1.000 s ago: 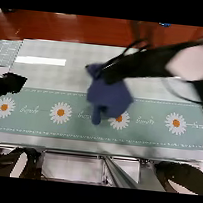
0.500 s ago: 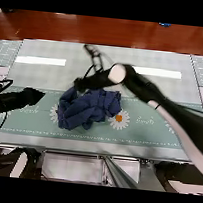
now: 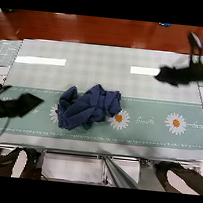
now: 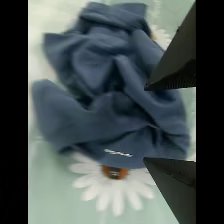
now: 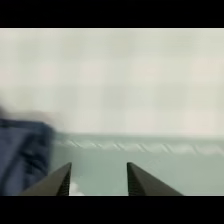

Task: Fold the shirts.

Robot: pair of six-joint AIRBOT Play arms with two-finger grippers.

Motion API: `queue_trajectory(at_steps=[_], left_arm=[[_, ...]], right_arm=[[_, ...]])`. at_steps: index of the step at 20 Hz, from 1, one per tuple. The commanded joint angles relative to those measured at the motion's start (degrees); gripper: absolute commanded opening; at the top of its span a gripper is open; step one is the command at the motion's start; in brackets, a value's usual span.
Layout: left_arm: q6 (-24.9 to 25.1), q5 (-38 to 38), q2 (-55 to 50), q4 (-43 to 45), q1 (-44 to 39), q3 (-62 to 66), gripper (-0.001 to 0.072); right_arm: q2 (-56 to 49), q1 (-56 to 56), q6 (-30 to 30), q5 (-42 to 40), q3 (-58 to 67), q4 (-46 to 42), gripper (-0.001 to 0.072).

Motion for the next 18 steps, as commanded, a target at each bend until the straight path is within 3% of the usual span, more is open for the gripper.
queue_trajectory(at_steps=[1, 5, 12, 15, 18], left_arm=[[1.6, -2.8, -1.9, -2.1, -1.8, -9.8, 0.0508], [1.5, -3.6, -2.6, -4.9, -4.6, -14.3, 0.0508], [0.1, 16.4, -11.1, -9.2, -14.7, -15.2, 0.0508], [4.8, 28.7, -17.6, -18.9, -22.1, -15.1, 0.0509], [7.7, 33.8, -25.5, -22.3, -28.7, -12.4, 0.0507]], right_arm=[[11.4, -9.8, -3.7, -4.2, -22.4, 5.9, 0.0406], [14.8, -11.0, -9.0, -5.4, -33.7, 15.1, 0.0406], [14.8, -10.9, -11.6, -5.7, -34.9, 22.2, 0.0406], [14.5, -10.9, -11.6, -5.9, -34.9, 23.5, 0.0406], [12.6, -10.9, -11.7, -3.9, -34.9, 23.7, 0.0406]])
